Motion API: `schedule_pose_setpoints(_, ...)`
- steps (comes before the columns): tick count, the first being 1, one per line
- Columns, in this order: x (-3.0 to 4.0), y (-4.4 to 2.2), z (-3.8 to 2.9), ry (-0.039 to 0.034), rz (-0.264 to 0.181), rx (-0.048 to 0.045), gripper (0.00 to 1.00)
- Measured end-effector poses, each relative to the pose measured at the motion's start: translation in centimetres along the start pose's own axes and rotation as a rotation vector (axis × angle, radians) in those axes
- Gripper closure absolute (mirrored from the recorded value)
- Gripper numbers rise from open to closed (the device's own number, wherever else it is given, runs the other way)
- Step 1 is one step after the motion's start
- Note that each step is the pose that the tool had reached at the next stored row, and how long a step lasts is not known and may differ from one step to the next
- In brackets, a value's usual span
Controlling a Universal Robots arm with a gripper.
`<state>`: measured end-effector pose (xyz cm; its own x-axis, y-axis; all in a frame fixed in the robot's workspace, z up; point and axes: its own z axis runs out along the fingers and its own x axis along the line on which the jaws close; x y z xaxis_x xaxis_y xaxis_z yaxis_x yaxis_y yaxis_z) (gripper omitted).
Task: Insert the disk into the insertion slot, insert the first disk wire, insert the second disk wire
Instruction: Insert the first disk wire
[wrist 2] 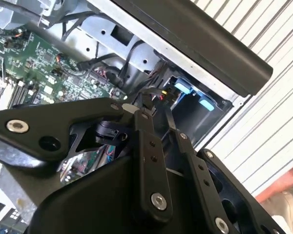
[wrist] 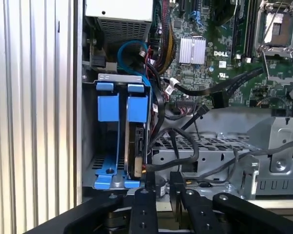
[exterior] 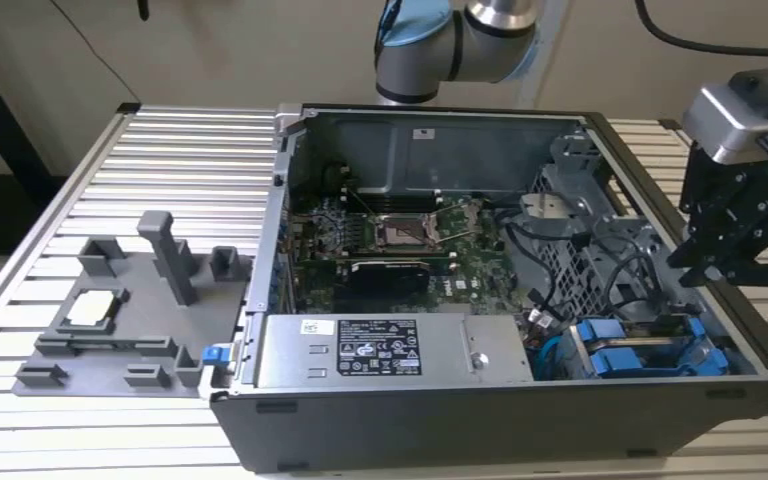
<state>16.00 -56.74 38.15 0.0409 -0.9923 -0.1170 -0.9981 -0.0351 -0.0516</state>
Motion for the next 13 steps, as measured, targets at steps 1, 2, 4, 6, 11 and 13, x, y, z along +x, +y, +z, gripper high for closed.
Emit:
schedule_pose_setpoints(1,0.00,0.00,0.01,-0.0006,-0.002,-0.0095,0.73)
schedule_pose_setpoints(2,-0.01,0.00,0.00,-0.0008,-0.003,-0.0165,0.73)
schedule_pose_setpoints(4,-0.23,0.01,0.03,-0.0013,-0.007,-0.0194,0.73)
schedule_pose_setpoints(6,-0.99,0.06,0.11,-0.0011,-0.008,-0.0196,0.73)
schedule_pose_setpoints(11,-3.22,0.06,0.38,0.0003,-0.008,-0.0197,0.73)
schedule_pose_setpoints(13,-3.70,0.34,0.42,0.0010,-0.008,-0.0197,0.73)
